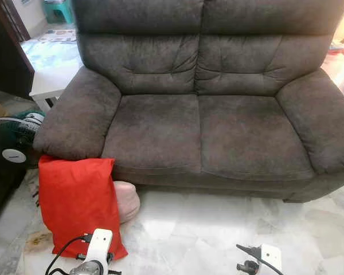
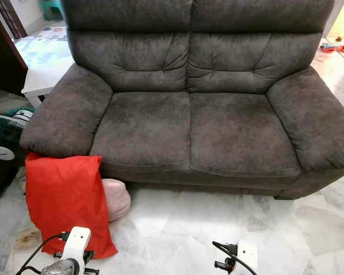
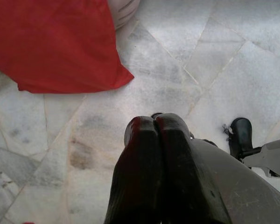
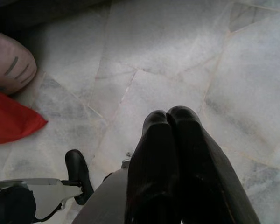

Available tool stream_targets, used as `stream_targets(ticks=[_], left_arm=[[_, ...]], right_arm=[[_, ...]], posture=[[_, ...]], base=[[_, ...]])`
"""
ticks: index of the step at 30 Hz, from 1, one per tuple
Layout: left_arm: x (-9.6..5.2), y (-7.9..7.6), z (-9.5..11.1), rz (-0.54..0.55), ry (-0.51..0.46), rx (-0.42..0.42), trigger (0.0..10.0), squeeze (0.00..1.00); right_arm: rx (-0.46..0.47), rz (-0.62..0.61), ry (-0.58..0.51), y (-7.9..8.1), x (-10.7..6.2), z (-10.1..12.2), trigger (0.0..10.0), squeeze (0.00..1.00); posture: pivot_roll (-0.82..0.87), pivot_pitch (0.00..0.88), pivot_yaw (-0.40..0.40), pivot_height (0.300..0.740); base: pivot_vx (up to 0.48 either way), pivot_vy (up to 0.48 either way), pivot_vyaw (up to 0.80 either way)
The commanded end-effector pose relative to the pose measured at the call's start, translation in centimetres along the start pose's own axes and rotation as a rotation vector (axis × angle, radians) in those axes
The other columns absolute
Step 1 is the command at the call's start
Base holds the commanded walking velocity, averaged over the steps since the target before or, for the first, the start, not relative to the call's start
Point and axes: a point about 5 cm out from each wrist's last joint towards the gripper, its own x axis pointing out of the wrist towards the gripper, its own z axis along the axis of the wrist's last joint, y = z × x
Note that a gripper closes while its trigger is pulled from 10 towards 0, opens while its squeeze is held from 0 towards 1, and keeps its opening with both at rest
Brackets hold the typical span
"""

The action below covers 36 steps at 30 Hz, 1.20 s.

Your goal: Move the pillow to the sofa from floor

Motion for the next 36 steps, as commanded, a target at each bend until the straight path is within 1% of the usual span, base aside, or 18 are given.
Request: stream_targets(ticks=[1,25,26,33,34,36], left_arm=[[-0.09,0.22,-0.4,0.011,0.016,-0.003,10.0,0.0],[-0.1,0.39,-0.44,0.018,0.024,0.015,10.0,0.0],[-0.11,0.31,-0.63,0.024,0.038,0.036,10.0,0.0],[-0.1,0.22,-0.66,0.024,0.04,0.038,10.0,0.0],[-0.06,0.17,-0.48,0.027,0.032,0.039,10.0,1.0],[-0.03,0.14,-0.34,0.029,0.026,0.04,10.0,1.0]], right_arm=[[0.003,0.001,-0.002,0.01,-0.02,-0.06,10.0,0.0],[0.013,0.007,-0.005,0.2,-0.01,-0.1,10.0,0.0],[0.015,0.005,-0.005,0.21,0.0,-0.09,10.0,0.0],[0.018,0.004,-0.005,0.2,0.0,-0.1,10.0,0.0],[0.023,0.004,-0.007,0.18,-0.01,-0.09,10.0,1.0],[0.028,0.004,-0.009,0.17,-0.01,-0.08,10.0,1.0]], posture=[[0.07,0.067,-0.003,0.74],[0.07,0.073,0.006,0.74],[0.07,0.075,0.005,0.74],[0.07,0.074,0.004,0.74],[0.07,0.076,0.002,0.74],[0.07,0.076,0.002,0.74]], base=[[0.0,0.0,0.0],[0.0,0.0,0.0],[0.0,0.0,0.0],[0.0,0.0,0.0],[0.0,0.0,0.0],[0.0,0.0,0.0]])
